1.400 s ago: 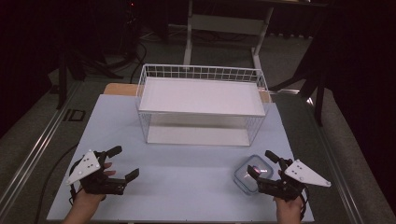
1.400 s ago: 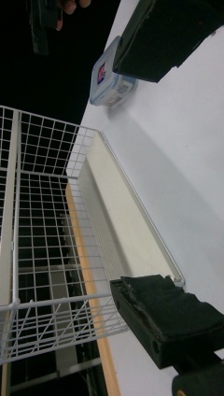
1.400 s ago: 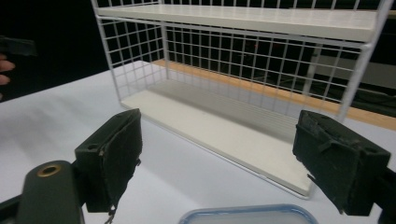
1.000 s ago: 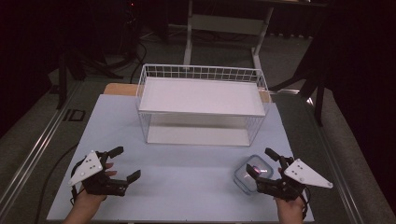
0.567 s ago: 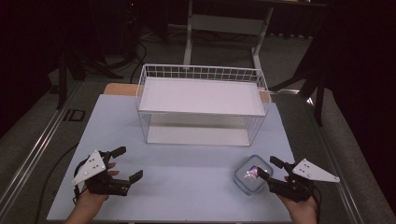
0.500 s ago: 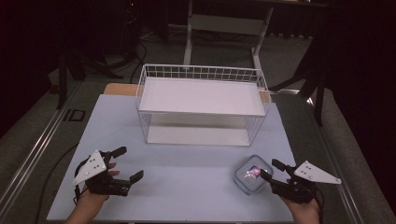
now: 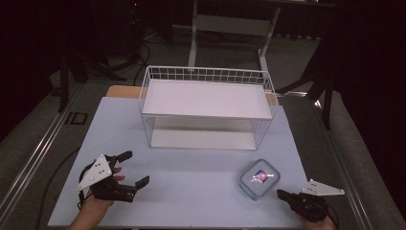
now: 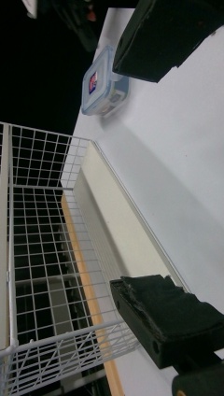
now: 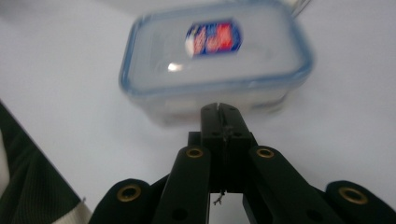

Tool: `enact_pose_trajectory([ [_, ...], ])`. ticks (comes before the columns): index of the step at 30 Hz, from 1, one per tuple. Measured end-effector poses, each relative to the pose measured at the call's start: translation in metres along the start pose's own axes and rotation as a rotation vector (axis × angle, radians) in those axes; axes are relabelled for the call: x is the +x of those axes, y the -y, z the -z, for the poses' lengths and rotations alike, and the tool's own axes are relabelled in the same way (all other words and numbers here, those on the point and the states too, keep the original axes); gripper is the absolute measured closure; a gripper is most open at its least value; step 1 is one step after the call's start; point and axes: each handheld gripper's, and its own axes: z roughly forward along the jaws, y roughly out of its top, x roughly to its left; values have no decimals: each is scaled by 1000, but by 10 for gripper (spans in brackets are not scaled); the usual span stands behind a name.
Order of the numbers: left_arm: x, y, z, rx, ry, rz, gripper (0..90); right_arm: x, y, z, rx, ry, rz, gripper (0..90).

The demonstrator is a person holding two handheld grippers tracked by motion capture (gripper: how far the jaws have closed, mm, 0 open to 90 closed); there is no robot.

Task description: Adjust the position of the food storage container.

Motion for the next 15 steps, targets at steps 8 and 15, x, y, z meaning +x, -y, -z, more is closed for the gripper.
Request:
enact_pose_trajectory([
  [8, 0, -1, 1, -6, -3, -1, 16, -3, 4, -26, 82, -32, 21, 899],
  [15, 0, -1, 2, -6, -2, -6, 16, -3, -7, -35, 90, -58, 41, 899],
])
